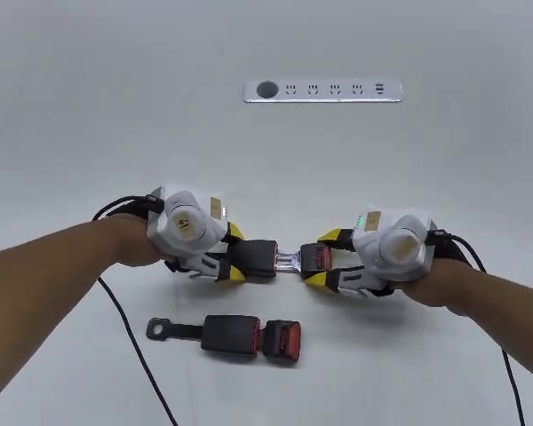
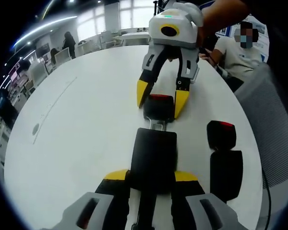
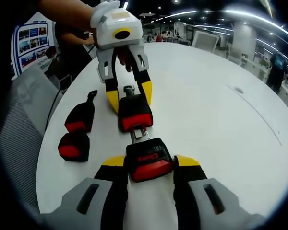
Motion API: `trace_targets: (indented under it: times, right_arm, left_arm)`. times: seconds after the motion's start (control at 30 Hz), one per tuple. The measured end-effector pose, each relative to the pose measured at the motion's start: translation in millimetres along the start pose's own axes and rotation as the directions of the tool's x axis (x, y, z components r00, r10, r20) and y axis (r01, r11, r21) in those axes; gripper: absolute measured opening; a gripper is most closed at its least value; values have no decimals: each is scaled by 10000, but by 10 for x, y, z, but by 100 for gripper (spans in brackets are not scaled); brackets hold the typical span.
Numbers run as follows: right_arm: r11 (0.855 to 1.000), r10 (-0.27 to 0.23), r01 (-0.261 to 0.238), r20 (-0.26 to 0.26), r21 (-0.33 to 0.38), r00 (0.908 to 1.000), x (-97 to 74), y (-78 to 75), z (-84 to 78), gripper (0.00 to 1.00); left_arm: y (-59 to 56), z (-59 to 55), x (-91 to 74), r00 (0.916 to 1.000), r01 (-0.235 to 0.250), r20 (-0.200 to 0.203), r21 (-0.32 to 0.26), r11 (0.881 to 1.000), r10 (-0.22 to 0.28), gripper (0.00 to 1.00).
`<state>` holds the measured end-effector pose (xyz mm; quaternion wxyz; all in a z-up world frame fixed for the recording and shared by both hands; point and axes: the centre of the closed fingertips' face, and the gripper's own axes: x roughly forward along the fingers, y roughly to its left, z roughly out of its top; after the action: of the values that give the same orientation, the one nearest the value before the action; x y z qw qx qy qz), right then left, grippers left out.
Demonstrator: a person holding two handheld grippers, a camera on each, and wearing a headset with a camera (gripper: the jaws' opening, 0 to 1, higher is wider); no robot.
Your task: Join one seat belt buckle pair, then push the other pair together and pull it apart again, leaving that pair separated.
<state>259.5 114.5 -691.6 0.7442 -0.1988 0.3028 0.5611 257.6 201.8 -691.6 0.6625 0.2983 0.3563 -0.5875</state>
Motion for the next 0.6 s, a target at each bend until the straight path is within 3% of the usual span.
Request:
trace_targets:
  times: [0.13,0.27,0.4,0.6]
  right_arm:
    - [9996,-41,38,-94,-273,9999,35,24,54,36]
    - [9994,50,-55,139,353,9999,5,33,62,36]
    - [9995,85,-88,113,308,9999,36,55,79,36]
    - [9990,14,-19,113,452,9999,64,56,115,35]
  left_arm:
    - [-1,-9,0,10000,60,2,50,10000,-60,34]
    - [1,-15,1,9999,123,-105,175,9998,-121,34]
    - [-1,-13,2,9987,291,-441,453,9985,-271,33]
    - [0,-22,2,9988,242,-443,318,9992,-228,33]
